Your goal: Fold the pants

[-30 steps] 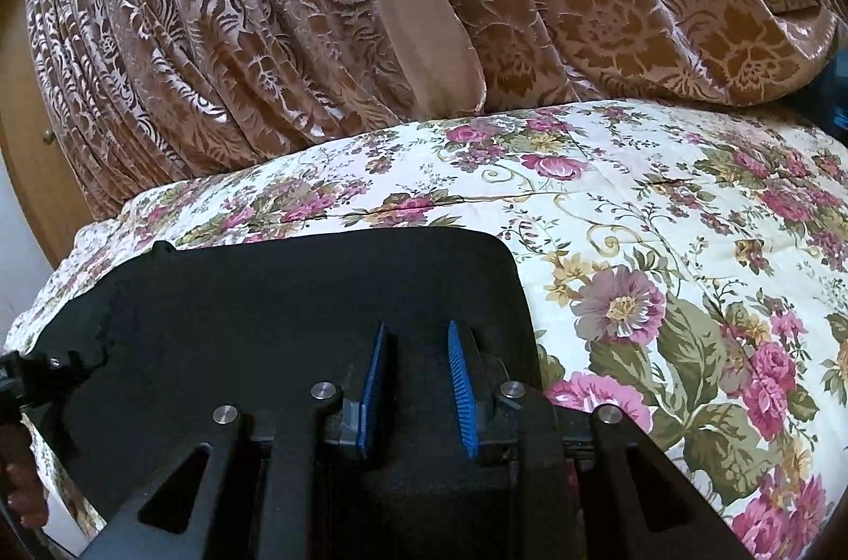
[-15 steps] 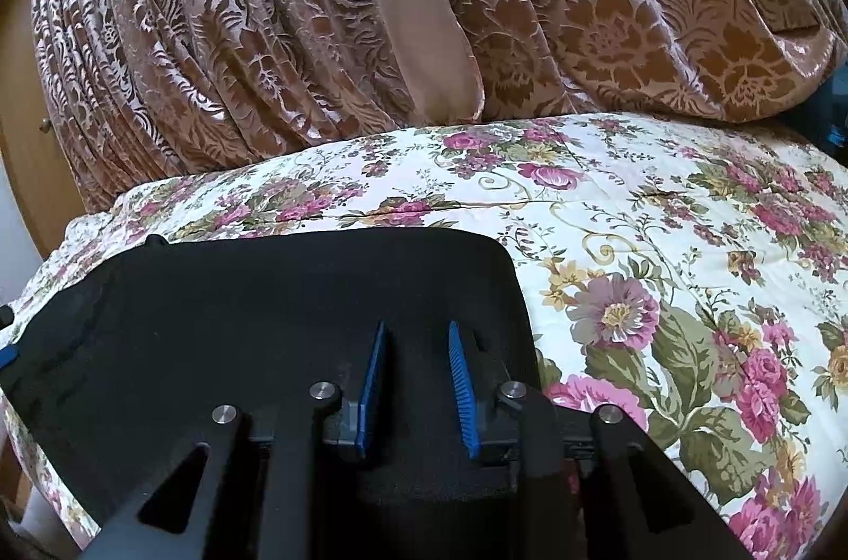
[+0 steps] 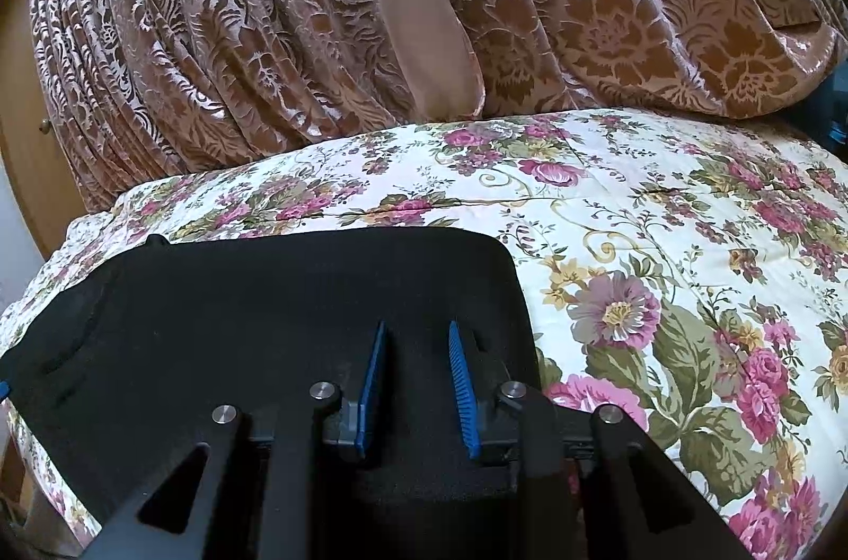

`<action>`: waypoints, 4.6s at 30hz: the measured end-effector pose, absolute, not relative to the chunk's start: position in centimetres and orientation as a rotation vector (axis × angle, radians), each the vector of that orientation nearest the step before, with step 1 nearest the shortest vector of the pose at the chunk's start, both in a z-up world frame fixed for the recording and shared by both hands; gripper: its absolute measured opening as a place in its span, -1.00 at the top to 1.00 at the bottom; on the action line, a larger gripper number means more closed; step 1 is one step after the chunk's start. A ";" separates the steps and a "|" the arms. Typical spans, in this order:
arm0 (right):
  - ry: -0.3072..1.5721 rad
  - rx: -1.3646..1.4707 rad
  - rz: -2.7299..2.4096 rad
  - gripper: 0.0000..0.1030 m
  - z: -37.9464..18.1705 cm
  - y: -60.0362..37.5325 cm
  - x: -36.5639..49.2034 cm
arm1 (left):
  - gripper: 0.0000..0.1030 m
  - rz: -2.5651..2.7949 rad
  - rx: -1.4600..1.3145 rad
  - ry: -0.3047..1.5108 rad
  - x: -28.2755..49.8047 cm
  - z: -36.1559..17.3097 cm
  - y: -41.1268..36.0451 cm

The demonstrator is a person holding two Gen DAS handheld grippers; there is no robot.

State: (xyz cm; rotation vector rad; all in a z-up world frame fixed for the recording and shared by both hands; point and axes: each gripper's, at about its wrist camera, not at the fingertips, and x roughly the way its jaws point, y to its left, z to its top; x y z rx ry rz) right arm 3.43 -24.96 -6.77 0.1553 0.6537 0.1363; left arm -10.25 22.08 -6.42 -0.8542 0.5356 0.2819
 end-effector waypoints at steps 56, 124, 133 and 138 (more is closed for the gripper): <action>0.648 0.178 0.145 0.50 -6.7 -25.0 3.3 | 0.73 0.228 -0.915 0.486 -6.3 -7.1 25.8; 0.714 0.209 0.151 0.43 -6.4 -25.1 4.0 | 0.66 -0.504 -0.360 0.732 0.3 -1.4 -3.9; 0.737 0.271 0.157 0.41 -5.6 -25.7 4.1 | 0.26 -0.550 -0.271 0.726 -1.4 -2.1 -5.4; 0.759 0.538 0.325 0.39 -4.9 -27.4 4.4 | -0.15 -0.664 -0.291 0.692 -3.2 -1.4 -4.3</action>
